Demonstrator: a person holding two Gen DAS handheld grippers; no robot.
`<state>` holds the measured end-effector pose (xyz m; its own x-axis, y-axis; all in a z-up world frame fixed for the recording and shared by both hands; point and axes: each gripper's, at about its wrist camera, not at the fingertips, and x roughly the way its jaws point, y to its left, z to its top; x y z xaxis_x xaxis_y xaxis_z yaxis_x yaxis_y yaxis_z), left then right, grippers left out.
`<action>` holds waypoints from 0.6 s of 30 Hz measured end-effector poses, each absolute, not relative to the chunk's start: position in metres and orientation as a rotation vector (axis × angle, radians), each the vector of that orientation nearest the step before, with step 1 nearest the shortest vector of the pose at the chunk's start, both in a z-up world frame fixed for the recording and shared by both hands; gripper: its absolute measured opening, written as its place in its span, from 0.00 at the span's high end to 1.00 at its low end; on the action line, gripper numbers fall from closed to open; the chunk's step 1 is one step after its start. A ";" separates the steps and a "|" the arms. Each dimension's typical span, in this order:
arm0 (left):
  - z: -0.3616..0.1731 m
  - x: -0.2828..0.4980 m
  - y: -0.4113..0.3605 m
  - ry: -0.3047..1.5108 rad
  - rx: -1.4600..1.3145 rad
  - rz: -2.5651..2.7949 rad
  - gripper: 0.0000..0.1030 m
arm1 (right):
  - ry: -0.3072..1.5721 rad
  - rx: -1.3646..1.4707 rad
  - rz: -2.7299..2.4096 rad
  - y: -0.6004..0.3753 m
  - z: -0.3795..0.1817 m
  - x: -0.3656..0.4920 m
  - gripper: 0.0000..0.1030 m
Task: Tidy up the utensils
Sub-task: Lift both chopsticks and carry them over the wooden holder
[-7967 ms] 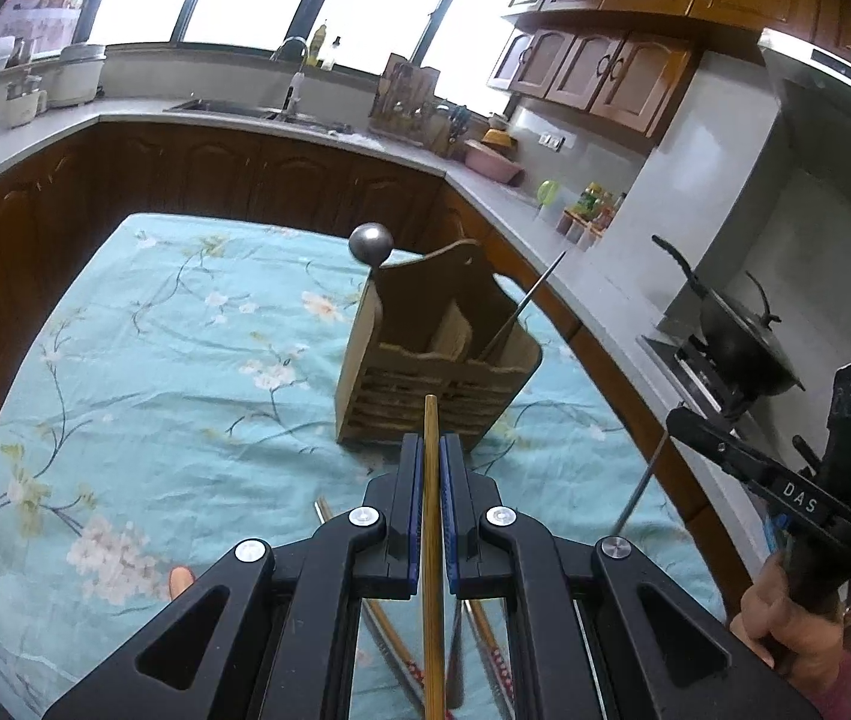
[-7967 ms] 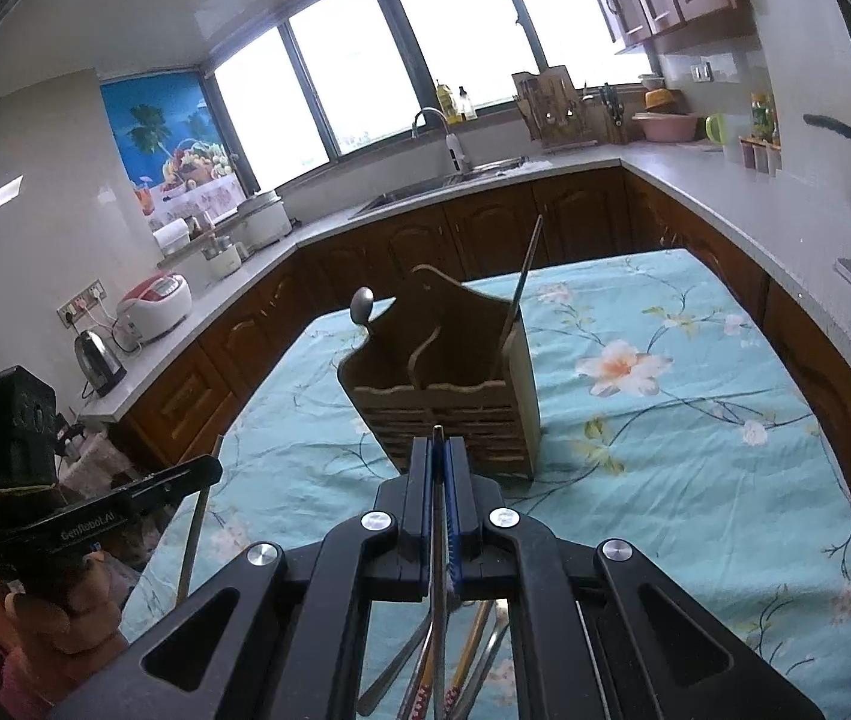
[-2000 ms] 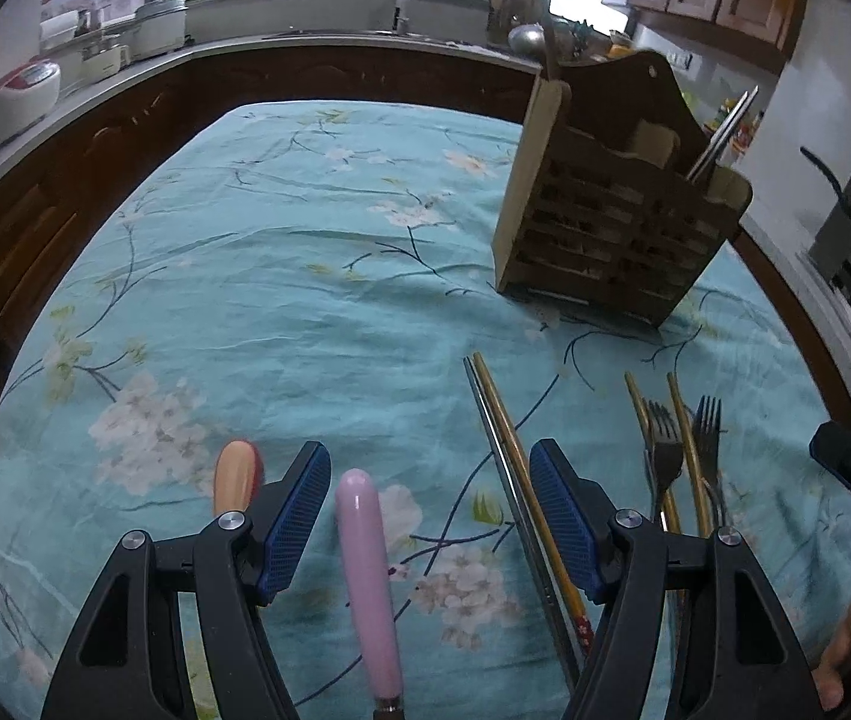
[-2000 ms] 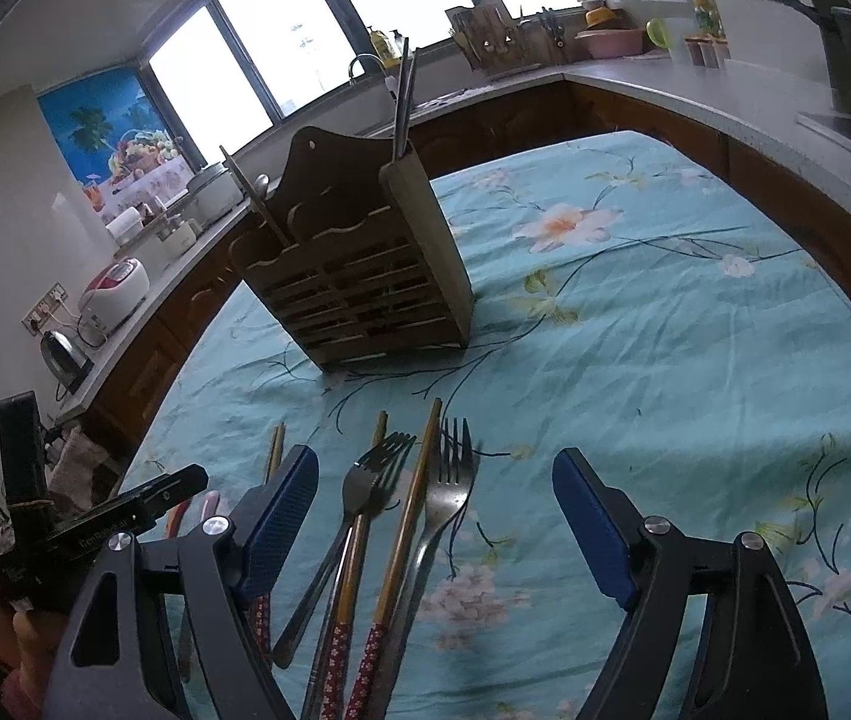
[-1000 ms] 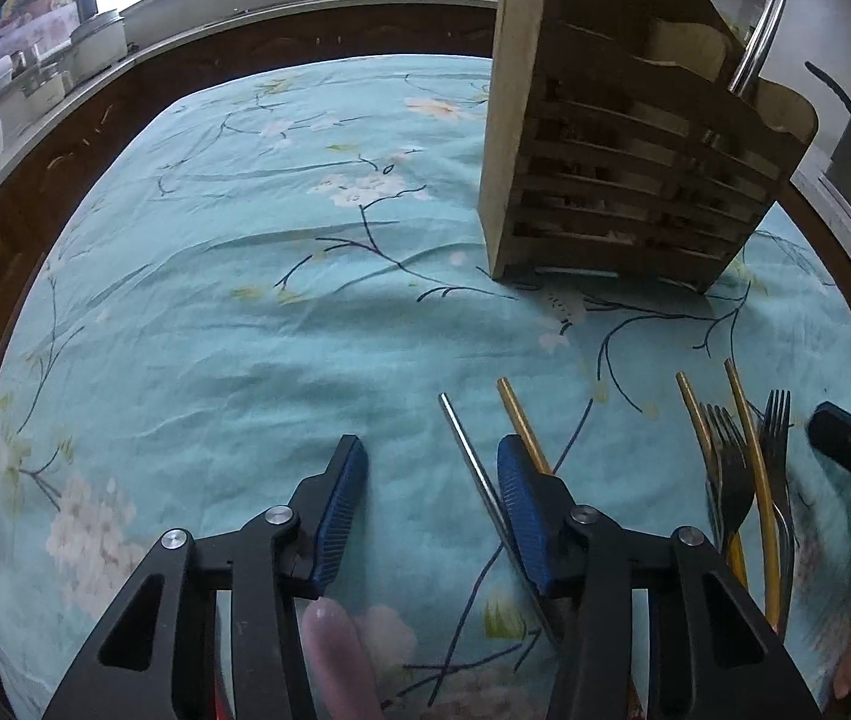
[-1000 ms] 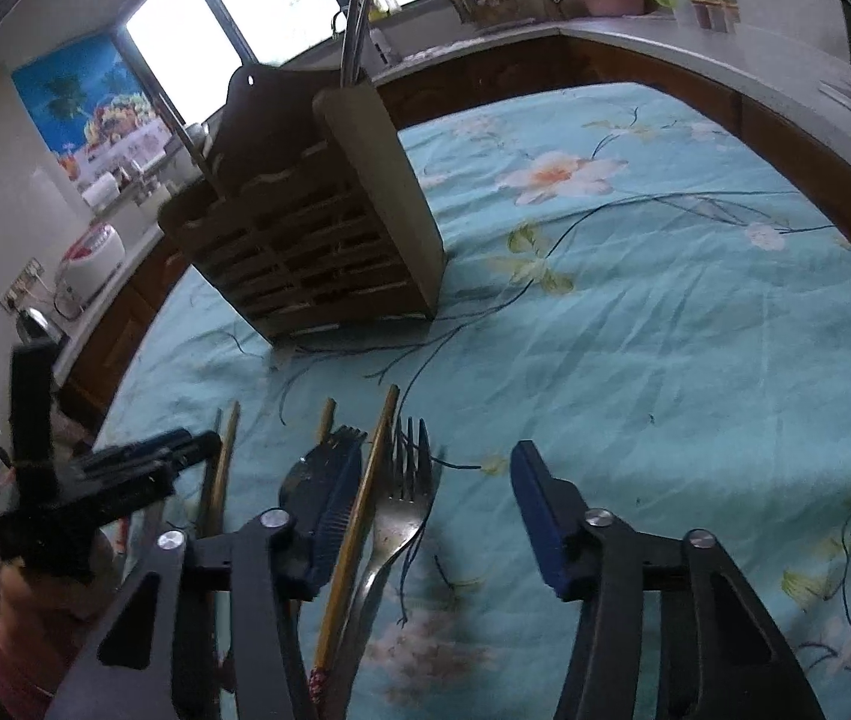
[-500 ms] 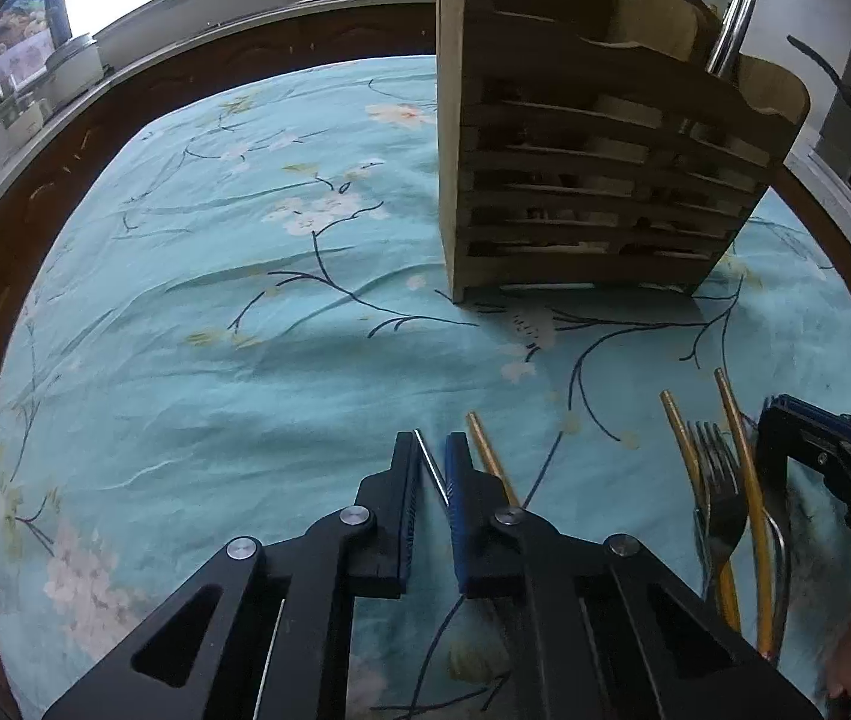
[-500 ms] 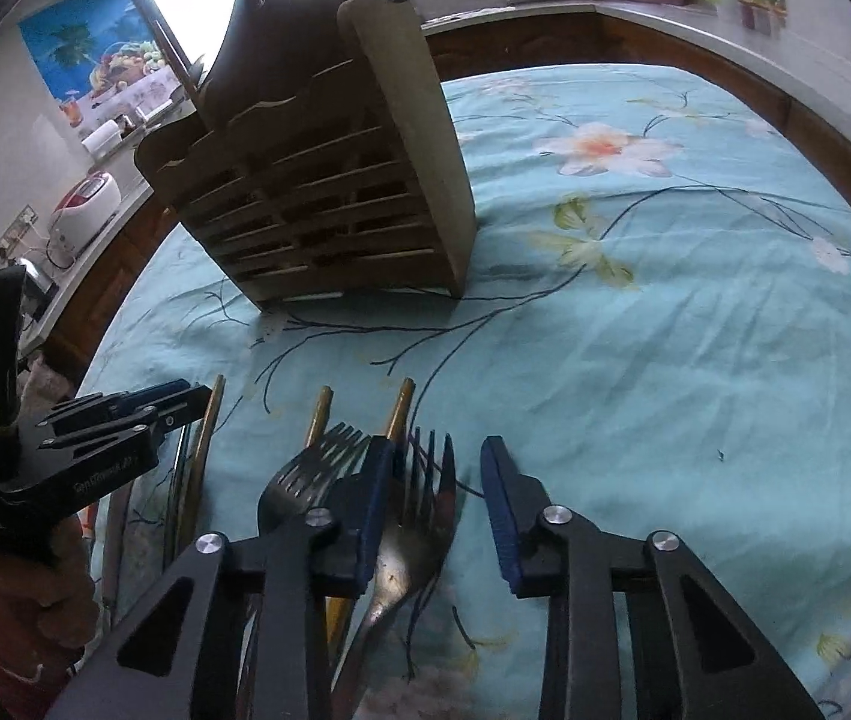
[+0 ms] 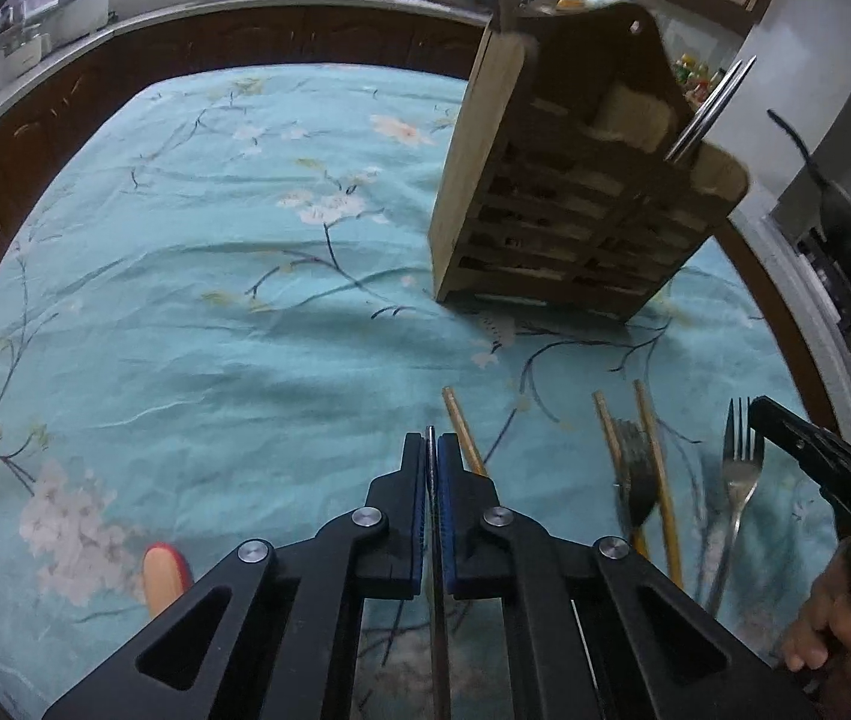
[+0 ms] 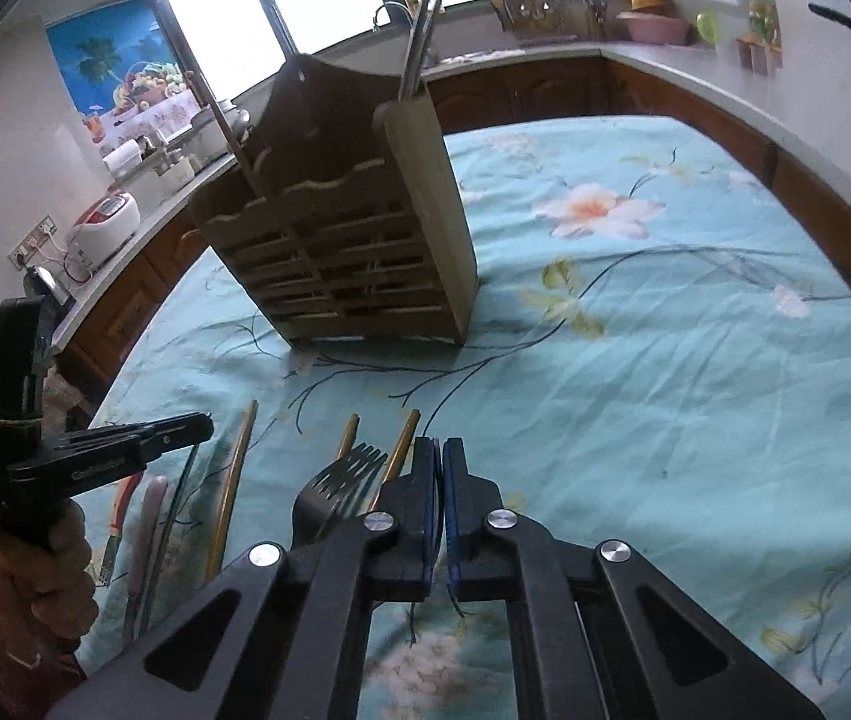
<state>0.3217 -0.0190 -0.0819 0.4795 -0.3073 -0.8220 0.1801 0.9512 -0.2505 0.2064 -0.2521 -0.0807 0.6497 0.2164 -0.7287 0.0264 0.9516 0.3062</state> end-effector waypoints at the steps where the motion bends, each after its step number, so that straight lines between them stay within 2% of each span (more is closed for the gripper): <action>1: -0.077 0.318 -0.018 1.021 -0.134 -0.300 0.98 | 0.850 0.302 0.109 -0.253 -0.077 0.205 0.98; 18: -0.002 0.249 -0.005 0.867 -0.103 -0.332 0.98 | 0.716 0.269 0.089 -0.249 -0.023 0.177 0.97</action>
<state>0.2487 -0.0047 -0.0017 0.5994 -0.3270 -0.7306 0.2441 0.9439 -0.2223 0.1766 -0.2490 -0.0234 0.7526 0.1720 -0.6356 0.0113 0.9618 0.2736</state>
